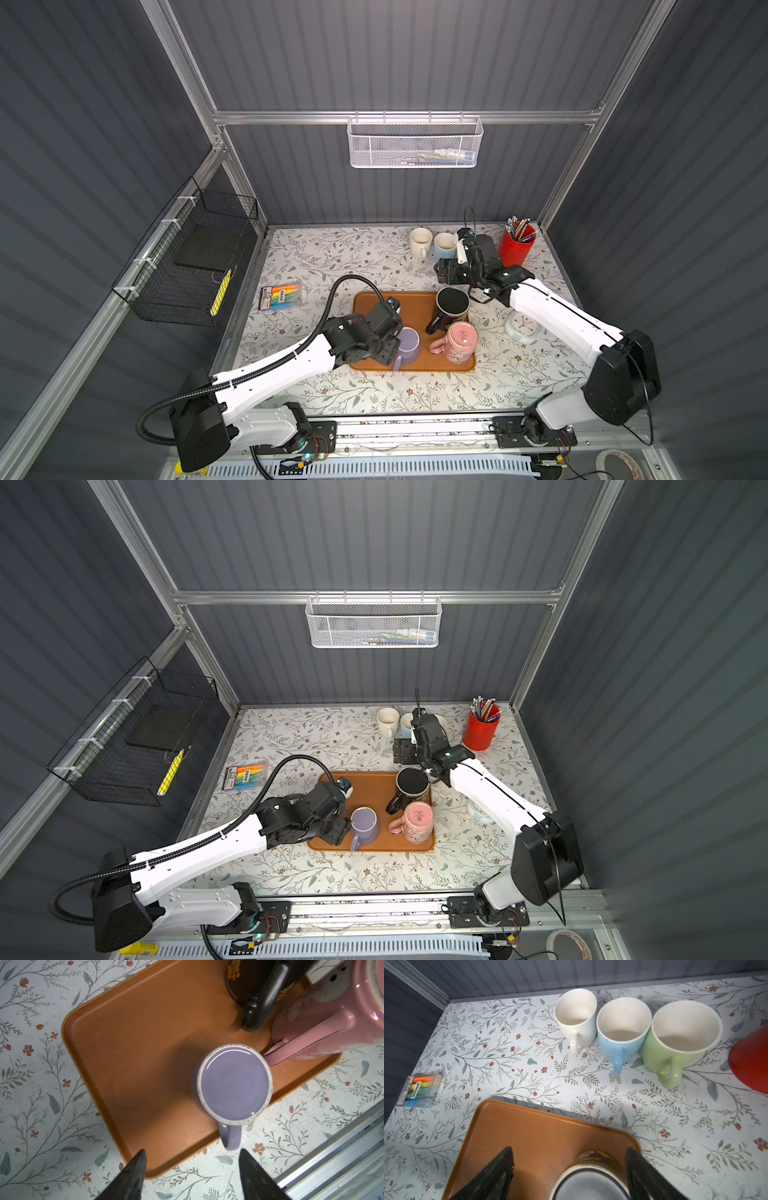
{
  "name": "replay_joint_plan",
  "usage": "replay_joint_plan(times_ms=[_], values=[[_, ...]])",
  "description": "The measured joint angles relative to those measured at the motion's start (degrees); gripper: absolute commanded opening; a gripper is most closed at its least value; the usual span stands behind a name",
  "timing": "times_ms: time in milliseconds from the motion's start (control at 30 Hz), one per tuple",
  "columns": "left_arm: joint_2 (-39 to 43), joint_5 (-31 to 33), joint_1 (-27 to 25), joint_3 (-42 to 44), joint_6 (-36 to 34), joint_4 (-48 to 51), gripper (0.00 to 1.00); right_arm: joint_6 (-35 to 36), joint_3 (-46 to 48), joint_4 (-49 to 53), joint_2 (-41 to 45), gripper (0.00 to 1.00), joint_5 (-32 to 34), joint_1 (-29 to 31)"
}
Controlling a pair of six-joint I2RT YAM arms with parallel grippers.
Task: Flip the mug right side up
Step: 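Raise the right gripper toward the black mug while the left moves over the purple mug, then lower the left gripper onto the upside-down purple mug on the tray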
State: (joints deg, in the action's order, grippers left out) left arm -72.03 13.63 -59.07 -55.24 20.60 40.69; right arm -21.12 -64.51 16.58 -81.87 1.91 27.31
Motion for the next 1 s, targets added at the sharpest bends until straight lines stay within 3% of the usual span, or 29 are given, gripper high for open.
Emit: replay_joint_plan(times_ms=[200, 533, 1000], values=[[-4.48, 1.90, -3.48, -0.63, 2.16, 0.02, 0.69, -1.92, 8.00, -4.00, 7.13, 0.88, -1.68, -2.43], [-10.97, 4.24, -6.08, -2.03, 5.11, -0.20, 0.64, -3.17, 12.79, -6.45, 11.93, 0.90, -3.52, -4.46], [-17.70, 4.13, -6.27, -3.28, 7.02, -1.92, 0.46, -3.54, 16.87, -7.37, 15.17, 0.90, -5.03, -7.15]])
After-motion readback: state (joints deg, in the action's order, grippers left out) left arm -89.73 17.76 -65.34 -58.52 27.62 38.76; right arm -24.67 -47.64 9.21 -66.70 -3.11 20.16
